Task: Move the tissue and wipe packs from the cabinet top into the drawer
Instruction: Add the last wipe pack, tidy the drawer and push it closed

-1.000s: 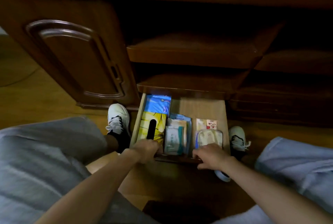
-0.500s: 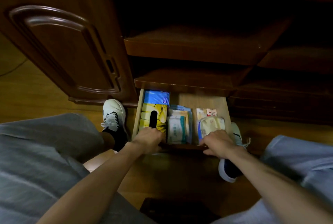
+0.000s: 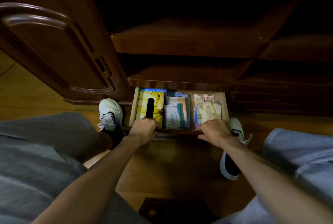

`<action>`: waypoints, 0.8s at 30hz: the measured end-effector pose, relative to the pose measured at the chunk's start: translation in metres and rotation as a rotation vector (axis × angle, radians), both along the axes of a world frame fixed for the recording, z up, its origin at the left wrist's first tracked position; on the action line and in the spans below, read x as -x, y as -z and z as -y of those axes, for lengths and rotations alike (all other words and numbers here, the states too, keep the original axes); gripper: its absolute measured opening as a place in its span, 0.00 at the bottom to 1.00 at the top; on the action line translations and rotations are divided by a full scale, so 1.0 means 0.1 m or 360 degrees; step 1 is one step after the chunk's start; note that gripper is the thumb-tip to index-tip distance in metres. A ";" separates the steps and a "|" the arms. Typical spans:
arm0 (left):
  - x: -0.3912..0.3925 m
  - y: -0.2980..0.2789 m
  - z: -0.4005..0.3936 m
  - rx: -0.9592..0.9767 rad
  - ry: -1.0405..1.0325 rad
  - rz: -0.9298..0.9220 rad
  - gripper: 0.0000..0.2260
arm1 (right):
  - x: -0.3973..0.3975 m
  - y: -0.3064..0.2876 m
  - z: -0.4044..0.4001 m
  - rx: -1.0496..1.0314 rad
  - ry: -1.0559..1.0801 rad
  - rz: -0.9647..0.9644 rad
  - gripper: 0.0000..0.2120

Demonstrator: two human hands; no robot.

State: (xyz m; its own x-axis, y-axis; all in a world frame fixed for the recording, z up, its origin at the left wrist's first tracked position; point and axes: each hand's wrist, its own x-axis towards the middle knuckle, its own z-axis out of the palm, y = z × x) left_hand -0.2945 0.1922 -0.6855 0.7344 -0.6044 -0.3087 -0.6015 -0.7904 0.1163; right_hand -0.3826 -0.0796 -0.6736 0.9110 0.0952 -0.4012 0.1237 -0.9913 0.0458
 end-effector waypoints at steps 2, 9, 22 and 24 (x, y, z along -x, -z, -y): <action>-0.07 0.01 -0.01 0.0015 -0.0049 -0.0014 0.13 | -0.02 -0.01 0.02 0.0005 0.0019 0.0006 0.13; -0.01 0.11 0.04 0.0281 -0.0355 0.0113 0.12 | 0.01 0.13 0.03 -0.0080 0.0292 0.0341 0.17; 0.06 0.13 0.21 0.2171 -0.2749 -0.1083 0.33 | 0.15 0.70 -0.17 -0.1694 0.2656 0.0791 0.53; 0.01 0.15 0.22 0.2235 -0.2738 -0.1210 0.27 | 0.09 0.70 -0.15 -0.1701 0.2640 0.0773 0.52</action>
